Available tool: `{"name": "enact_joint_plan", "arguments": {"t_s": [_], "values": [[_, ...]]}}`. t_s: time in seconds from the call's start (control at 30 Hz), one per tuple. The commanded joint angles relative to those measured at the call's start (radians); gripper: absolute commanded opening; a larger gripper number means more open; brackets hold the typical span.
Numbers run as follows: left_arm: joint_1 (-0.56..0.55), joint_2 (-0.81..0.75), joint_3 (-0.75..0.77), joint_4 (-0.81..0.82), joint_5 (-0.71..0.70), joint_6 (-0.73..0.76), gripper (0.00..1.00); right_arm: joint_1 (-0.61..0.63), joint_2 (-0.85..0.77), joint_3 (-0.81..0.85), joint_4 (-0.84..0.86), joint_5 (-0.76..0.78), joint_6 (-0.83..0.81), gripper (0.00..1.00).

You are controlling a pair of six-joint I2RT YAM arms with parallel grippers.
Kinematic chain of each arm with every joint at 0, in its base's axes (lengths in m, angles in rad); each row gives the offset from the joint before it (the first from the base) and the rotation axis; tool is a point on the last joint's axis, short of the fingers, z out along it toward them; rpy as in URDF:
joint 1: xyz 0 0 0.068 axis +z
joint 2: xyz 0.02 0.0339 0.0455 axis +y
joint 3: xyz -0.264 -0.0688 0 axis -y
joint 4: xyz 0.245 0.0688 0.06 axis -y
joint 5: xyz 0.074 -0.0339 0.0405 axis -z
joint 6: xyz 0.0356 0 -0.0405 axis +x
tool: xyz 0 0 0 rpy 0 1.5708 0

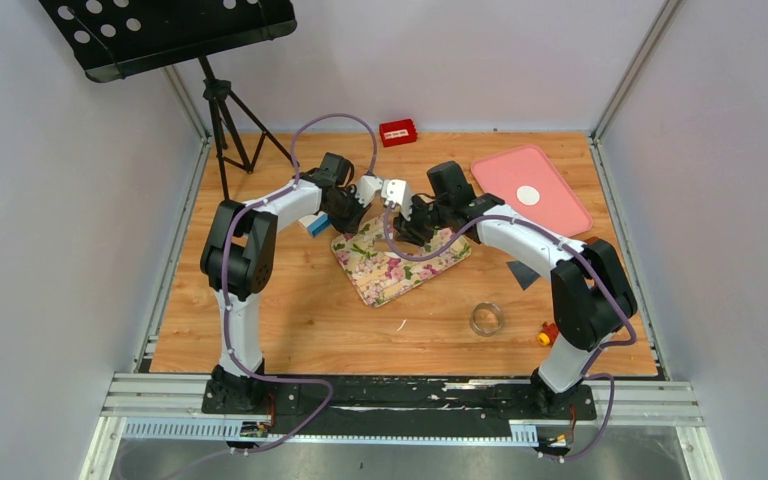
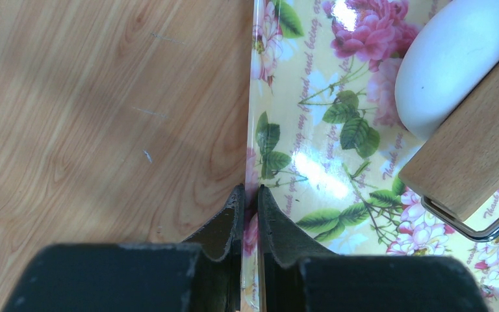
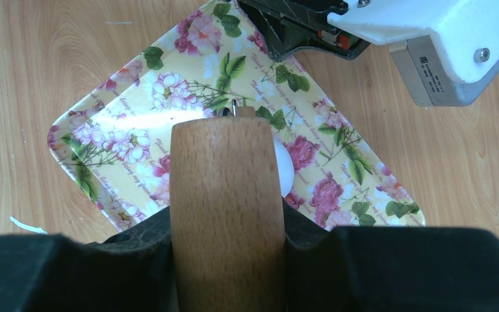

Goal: Roll out the dumpling wrappers from the dough
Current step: Flatten out the dough on the work surface.

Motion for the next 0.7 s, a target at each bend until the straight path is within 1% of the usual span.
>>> {"name": "enact_joint_plan", "arguments": {"t_s": [0.0, 0.67], "values": [[-0.002, 0.073, -0.026, -0.072, -0.068, 0.002, 0.0, 0.0, 0.06, -0.06, -0.193, -0.005, -0.005, 0.0], [-0.002, 0.073, -0.024, -0.074, -0.067, 0.003, 0.0, 0.017, 0.043, -0.066, -0.248, -0.047, -0.042, 0.0]]}}
